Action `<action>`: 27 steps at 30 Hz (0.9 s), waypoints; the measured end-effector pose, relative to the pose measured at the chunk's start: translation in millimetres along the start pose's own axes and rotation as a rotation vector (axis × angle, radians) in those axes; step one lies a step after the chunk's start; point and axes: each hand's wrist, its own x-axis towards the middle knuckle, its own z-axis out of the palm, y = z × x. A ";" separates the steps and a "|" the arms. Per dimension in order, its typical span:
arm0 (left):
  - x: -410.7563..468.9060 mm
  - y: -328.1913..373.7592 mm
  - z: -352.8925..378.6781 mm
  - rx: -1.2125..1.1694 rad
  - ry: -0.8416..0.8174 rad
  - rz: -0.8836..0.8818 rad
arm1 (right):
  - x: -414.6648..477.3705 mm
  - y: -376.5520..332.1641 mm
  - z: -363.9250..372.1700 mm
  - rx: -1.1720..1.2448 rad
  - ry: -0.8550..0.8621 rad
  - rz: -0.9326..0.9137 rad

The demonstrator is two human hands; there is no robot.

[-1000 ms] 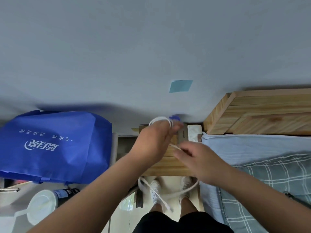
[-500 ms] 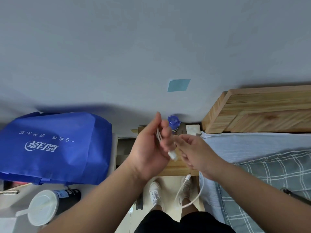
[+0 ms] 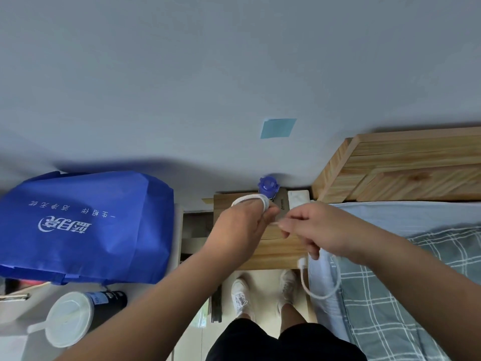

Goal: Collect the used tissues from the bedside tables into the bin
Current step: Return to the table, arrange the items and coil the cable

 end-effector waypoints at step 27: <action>9.9 -6.8 -9.0 -0.642 -0.001 -0.321 | -6.0 33.7 52.3 -0.366 0.142 -0.179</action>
